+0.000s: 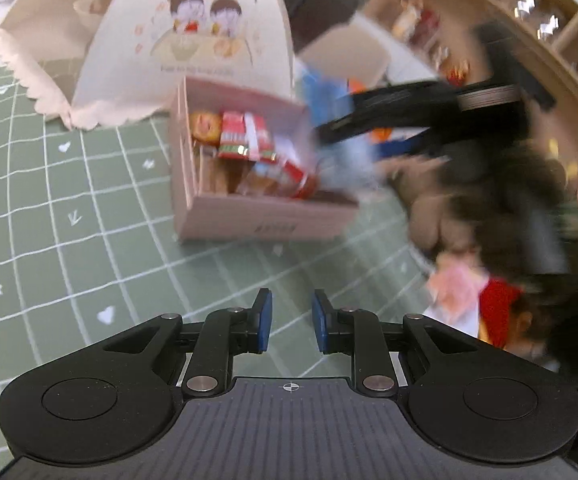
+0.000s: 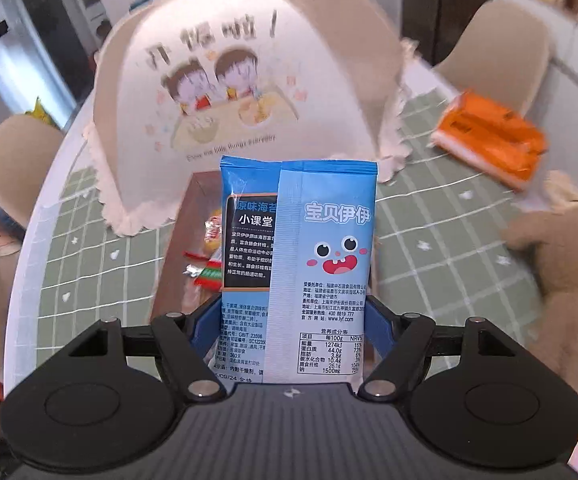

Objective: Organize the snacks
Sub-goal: 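Lift and carry the blue packets over the pink box with right tool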

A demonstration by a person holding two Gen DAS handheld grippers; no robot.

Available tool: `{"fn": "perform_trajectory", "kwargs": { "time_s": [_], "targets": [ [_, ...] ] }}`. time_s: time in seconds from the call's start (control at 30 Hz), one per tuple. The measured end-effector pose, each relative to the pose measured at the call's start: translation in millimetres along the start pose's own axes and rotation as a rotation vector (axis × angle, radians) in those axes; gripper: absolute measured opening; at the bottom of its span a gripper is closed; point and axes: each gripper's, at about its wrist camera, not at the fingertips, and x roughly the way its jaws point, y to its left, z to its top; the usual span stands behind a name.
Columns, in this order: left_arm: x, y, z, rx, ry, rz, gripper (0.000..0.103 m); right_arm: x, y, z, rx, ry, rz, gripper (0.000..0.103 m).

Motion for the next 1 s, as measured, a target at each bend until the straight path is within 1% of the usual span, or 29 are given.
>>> {"fn": "perform_trajectory", "kwargs": {
  "time_s": [0.07,0.1,0.13,0.17,0.23,0.27,0.3,0.37,0.43,0.47,0.53,0.6,0.67,0.7,0.73,0.77,0.8,0.87,0.9,0.93,0.97,1.0],
  "targets": [
    [2,-6,-4,-0.018,-0.04,0.063,0.024,39,4,13,-0.024,0.028,0.03,0.074],
    [5,-9,-5,-0.021,-0.045,0.089,0.024,47,6,16,-0.034,0.04,0.036,0.074],
    [7,-11,-7,-0.03,-0.037,0.118,0.024,65,10,23,-0.044,0.06,0.043,0.074],
    [9,-11,-9,-0.044,-0.023,0.142,0.025,84,14,29,-0.055,0.071,0.047,0.076],
    [16,-12,-12,-0.065,0.011,0.189,0.025,94,25,33,-0.104,0.052,0.029,0.079],
    [20,-13,-14,-0.072,0.025,0.203,0.024,99,29,34,-0.12,0.056,0.021,0.081],
    [20,-12,-15,-0.074,0.036,0.213,0.021,97,30,34,-0.128,0.06,0.017,0.082],
    [25,-12,-15,-0.067,0.061,0.226,0.017,85,32,31,-0.142,0.076,0.036,0.082],
    [24,-9,-11,-0.069,0.073,0.239,0.016,60,30,23,-0.133,0.077,0.039,0.083],
    [26,-9,-7,-0.074,0.08,0.241,0.015,46,27,19,-0.119,0.078,0.049,0.085],
    [24,-11,2,-0.078,0.08,0.232,0.015,12,19,6,-0.079,0.1,0.08,0.085],
    [16,-19,8,-0.068,0.063,0.243,0.015,-16,14,-9,-0.069,0.125,0.084,0.085],
    [6,-29,15,-0.042,0.03,0.269,0.015,-40,11,-25,-0.083,0.124,0.105,0.085],
    [1,-34,20,-0.021,0.012,0.286,0.015,-48,10,-30,-0.086,0.11,0.105,0.085],
    [-2,-39,24,0.005,-0.012,0.313,0.015,-55,8,-31,-0.079,0.072,0.092,0.085],
    [-2,-43,28,0.02,-0.027,0.333,0.015,-58,8,-29,-0.075,0.034,0.088,0.083],
    [-1,-45,32,0.03,-0.036,0.344,0.015,-59,8,-22,-0.067,-0.022,0.084,0.079],
    [3,-44,37,0.013,-0.03,0.301,0.015,-51,12,-6,-0.055,-0.085,0.105,0.073],
    [6,-43,38,-0.001,-0.023,0.278,0.015,-44,14,2,-0.055,-0.109,0.124,0.073],
    [10,-43,37,-0.006,-0.008,0.27,0.015,-32,16,10,-0.055,-0.12,0.139,0.073],
    [13,-43,34,-0.003,0.004,0.275,0.015,-21,17,15,-0.055,-0.108,0.134,0.073],
    [17,-41,30,-0.001,0.02,0.287,0.015,-8,18,18,-0.056,-0.071,0.12,0.073]
  ]
}}
